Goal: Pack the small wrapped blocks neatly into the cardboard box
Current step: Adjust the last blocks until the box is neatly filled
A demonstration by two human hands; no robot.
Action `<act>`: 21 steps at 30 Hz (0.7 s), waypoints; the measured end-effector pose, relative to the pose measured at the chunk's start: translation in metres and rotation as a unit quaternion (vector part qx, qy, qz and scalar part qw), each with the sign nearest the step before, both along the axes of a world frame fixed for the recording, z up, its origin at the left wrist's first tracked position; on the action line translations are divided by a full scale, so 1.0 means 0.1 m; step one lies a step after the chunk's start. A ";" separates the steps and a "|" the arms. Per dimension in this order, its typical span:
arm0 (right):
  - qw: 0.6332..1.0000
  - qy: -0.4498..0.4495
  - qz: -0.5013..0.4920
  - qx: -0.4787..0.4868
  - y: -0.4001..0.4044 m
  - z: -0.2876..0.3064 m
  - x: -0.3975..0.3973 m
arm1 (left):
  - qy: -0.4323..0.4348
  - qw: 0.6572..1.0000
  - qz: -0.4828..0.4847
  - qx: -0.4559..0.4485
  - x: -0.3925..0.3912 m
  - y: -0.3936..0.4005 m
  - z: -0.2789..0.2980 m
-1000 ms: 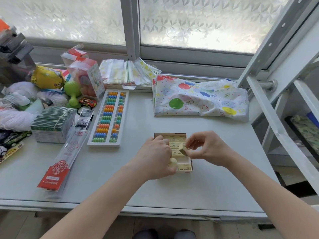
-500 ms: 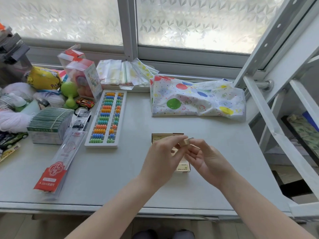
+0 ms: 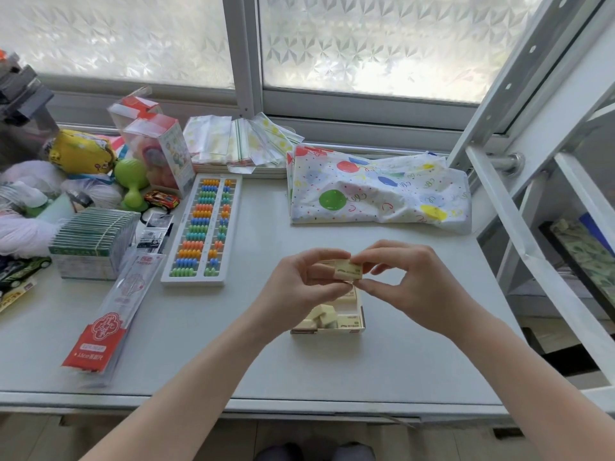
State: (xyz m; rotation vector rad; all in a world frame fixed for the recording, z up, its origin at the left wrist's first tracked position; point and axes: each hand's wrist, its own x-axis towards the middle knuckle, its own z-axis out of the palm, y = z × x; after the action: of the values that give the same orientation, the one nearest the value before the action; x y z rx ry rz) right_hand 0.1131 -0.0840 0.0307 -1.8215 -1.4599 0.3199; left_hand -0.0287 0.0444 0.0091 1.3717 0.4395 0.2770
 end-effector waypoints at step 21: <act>0.929 -0.101 0.007 -0.356 0.27 -0.19 0.02 | 0.228 0.861 -0.078 0.447 -0.05 0.13 -0.14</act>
State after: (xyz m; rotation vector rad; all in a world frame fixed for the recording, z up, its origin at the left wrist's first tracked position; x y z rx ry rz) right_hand 0.1154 -0.0565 0.0115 -2.4729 -1.6235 0.7659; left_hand -0.0337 0.0569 -0.0048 2.4023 0.6203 -0.0058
